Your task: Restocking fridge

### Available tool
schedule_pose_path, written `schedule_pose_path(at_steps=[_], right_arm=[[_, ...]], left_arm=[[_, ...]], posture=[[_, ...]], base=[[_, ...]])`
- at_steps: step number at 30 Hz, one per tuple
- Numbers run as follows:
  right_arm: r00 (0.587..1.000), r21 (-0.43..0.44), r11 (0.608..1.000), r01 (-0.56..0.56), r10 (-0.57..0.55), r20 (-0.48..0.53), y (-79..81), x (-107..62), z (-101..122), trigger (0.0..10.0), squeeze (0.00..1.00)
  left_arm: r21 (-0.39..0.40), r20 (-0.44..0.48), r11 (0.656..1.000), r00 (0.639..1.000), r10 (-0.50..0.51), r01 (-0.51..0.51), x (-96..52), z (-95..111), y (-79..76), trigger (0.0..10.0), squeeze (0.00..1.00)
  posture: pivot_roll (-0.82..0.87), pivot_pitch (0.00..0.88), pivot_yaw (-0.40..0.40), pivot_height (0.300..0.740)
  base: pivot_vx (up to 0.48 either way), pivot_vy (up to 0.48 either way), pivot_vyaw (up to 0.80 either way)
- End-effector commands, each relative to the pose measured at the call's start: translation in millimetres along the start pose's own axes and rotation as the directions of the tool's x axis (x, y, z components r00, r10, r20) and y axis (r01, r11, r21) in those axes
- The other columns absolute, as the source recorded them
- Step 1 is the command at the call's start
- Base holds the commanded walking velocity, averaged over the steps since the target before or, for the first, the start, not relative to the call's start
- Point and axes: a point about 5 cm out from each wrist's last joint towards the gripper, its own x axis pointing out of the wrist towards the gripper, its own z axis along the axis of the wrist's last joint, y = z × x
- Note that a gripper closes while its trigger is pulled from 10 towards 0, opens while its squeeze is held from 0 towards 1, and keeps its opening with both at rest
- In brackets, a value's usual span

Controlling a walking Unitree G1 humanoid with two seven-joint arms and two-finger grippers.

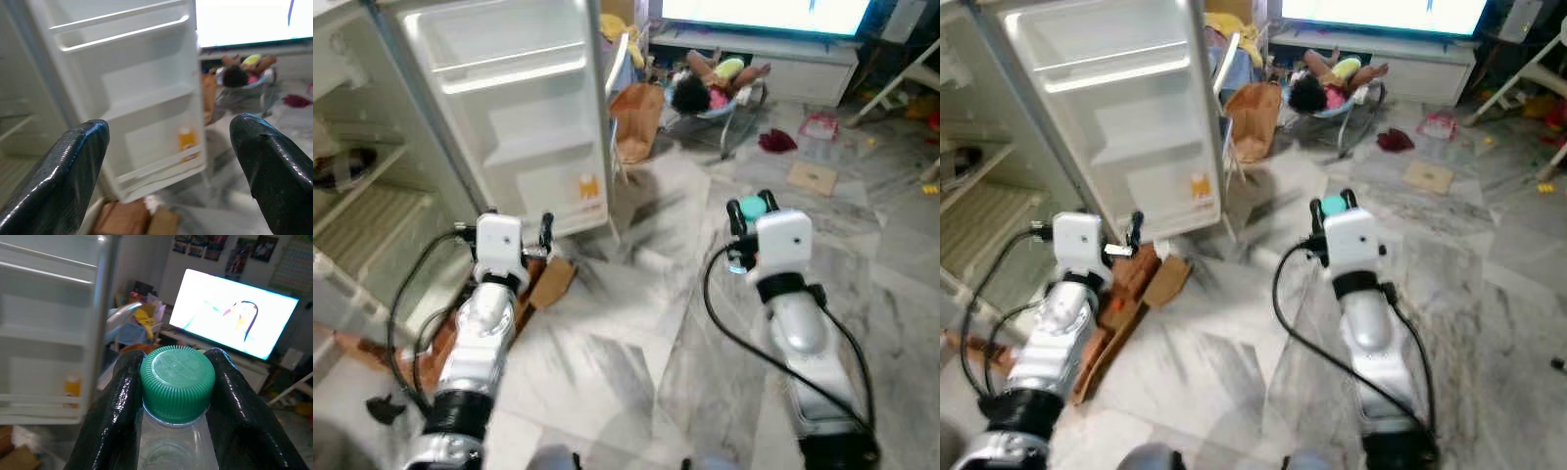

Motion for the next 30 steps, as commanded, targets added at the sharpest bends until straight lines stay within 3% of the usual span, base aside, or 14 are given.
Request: schedule_pose_path(at_steps=[1, 5, 8, 14, 16, 22, 30], right_arm=[[0.999, 0.062, 0.998, -0.027, 0.026, 0.019, 4.6, 3.4, 5.0, 10.0, 0.00], [0.999, 0.149, 0.988, 0.042, -0.039, -0.021, 3.6, 1.2, -0.3, 10.0, 0.00], [0.999, 0.079, 0.996, 0.027, -0.025, -0.022, 3.0, -0.3, -1.9, 10.0, 0.00], [0.997, 0.145, 0.987, -0.073, 0.076, -0.021, 8.8, -4.9, -3.2, 10.0, 0.00], [0.995, 0.129, 0.986, -0.102, 0.103, -0.004, 11.3, -4.8, -0.9, 10.0, 0.00], [0.988, 0.123, 0.981, -0.151, 0.151, 0.009, 16.3, -4.8, 1.2, 10.0, 0.00], [0.987, 0.147, 0.976, -0.159, 0.159, 0.011, 18.2, -4.9, 1.7, 10.0, 0.00]], left_arm=[[-0.010, 0.018, 1.000, 1.000, 0.013, -0.013, 2.9, 6.0, 2.6, 10.0, 0.00], [0.008, 0.031, 1.000, 1.000, 0.004, -0.004, -1.1, 4.2, 4.0, 10.0, 0.00], [0.001, 0.031, 1.000, 0.999, 0.028, -0.028, -4.1, 1.6, 6.1, 10.0, 0.00], [-0.002, 0.014, 1.000, 1.000, 0.006, -0.006, -9.4, -2.3, 7.7, 10.0, 0.00], [0.004, 0.015, 1.000, 1.000, 0.002, -0.002, -9.7, -2.5, 8.0, 10.0, 0.00], [-0.003, 0.019, 1.000, 1.000, -0.005, 0.005, -10.3, -1.6, 5.9, 10.0, 0.00], [-0.003, 0.014, 1.000, 1.000, -0.007, 0.007, -9.0, -2.1, 4.5, 10.0, 0.00]], posture=[[-0.05, 0.056, 0.030, 0.740], [-0.04, 0.062, 0.032, 0.740], [-0.04, 0.065, 0.030, 0.740], [-0.04, 0.071, 0.023, 0.740], [-0.04, 0.073, 0.021, 0.740], [-0.04, 0.073, 0.021, 0.740], [-0.04, 0.073, 0.022, 0.740]], base=[[0.292, 0.382, 0.00], [0.291, 0.382, 0.00], [0.209, 0.242, 0.00], [0.000, 0.000, 0.00], [0.000, 0.000, 0.00], [0.391, 0.000, 0.00], [0.466, 0.000, 0.49]])
